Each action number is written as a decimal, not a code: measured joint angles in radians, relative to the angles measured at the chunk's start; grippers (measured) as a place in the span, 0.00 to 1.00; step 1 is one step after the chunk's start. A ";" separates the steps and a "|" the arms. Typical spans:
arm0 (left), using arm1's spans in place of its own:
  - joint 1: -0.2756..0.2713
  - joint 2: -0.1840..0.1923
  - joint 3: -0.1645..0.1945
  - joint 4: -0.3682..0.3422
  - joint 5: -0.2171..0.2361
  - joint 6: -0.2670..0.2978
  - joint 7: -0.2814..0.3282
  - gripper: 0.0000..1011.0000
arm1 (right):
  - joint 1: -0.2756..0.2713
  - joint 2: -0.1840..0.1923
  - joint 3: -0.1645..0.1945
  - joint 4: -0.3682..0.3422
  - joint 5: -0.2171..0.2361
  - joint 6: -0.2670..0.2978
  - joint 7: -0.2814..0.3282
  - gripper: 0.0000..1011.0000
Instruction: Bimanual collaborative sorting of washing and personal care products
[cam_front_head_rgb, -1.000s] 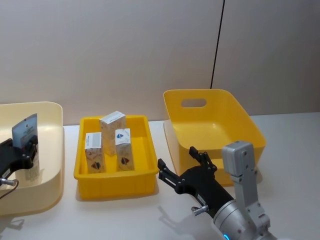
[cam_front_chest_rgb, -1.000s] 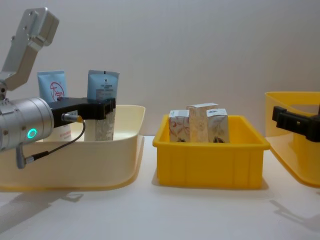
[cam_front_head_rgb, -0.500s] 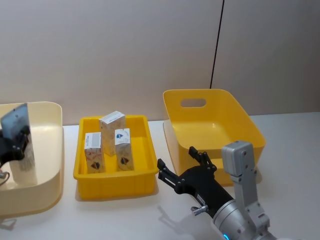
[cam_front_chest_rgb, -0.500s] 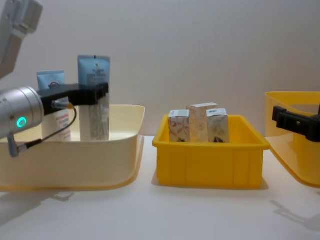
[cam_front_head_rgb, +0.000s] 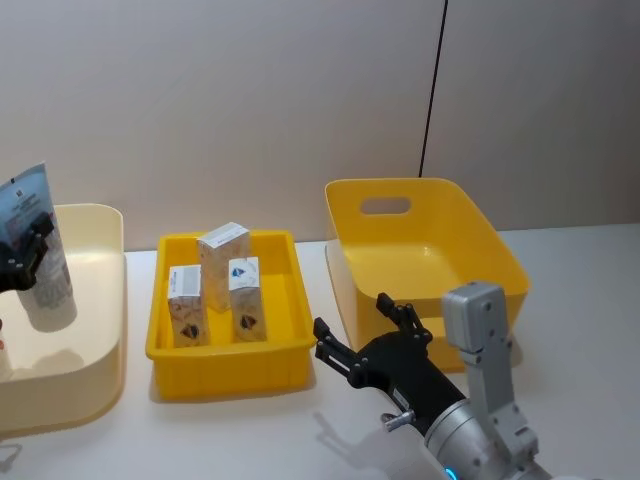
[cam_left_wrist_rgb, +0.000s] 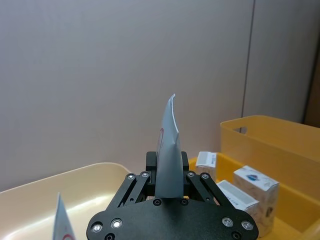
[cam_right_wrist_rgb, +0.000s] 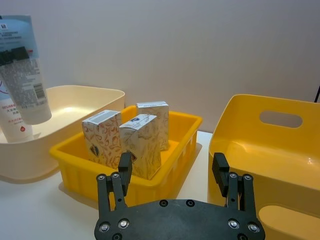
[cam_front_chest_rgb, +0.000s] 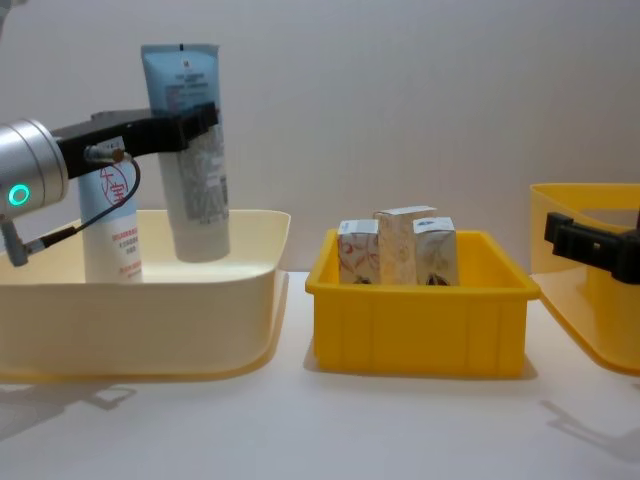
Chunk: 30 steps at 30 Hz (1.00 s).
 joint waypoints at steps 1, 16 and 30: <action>-0.002 0.001 0.000 -0.001 -0.009 -0.002 -0.016 0.24 | 0.000 0.000 0.000 0.000 0.000 0.000 0.000 0.99; -0.015 0.009 0.024 -0.011 -0.100 0.002 -0.185 0.24 | 0.000 0.000 0.000 0.000 0.000 0.000 0.000 0.99; -0.028 -0.009 0.082 -0.014 -0.173 0.027 -0.339 0.24 | 0.000 0.000 0.000 0.000 0.000 0.000 0.000 0.99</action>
